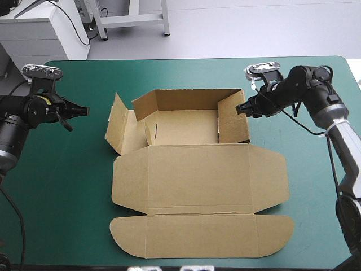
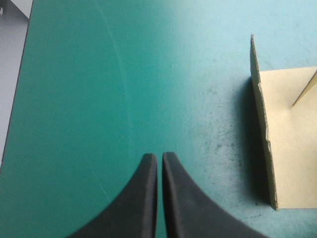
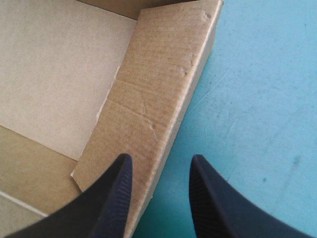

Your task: Fold the box

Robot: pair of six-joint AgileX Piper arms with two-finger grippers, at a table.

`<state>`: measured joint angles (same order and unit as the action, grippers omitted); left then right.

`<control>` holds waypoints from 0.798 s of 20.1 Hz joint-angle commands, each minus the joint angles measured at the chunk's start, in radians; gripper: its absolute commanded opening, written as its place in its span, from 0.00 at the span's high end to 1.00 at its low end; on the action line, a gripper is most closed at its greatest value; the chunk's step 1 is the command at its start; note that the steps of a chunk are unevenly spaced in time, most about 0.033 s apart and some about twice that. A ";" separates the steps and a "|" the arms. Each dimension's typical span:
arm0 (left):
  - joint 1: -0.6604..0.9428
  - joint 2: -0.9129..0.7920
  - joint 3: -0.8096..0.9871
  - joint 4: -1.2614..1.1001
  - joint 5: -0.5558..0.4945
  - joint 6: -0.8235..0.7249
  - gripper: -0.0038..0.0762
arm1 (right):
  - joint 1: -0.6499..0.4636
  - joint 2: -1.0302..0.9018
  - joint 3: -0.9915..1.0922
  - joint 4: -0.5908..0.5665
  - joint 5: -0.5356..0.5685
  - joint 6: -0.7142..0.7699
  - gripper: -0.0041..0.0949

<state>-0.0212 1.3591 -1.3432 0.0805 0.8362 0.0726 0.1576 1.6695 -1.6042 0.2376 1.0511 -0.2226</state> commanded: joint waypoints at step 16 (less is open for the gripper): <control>0.001 -0.029 -0.028 -0.008 -0.046 0.005 0.94 | 0.001 0.135 -0.066 0.075 -0.048 0.056 0.61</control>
<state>-0.0212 1.3591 -1.3432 0.0791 0.8407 0.0792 0.1576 1.8239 -1.6379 0.2677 1.0353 -0.1751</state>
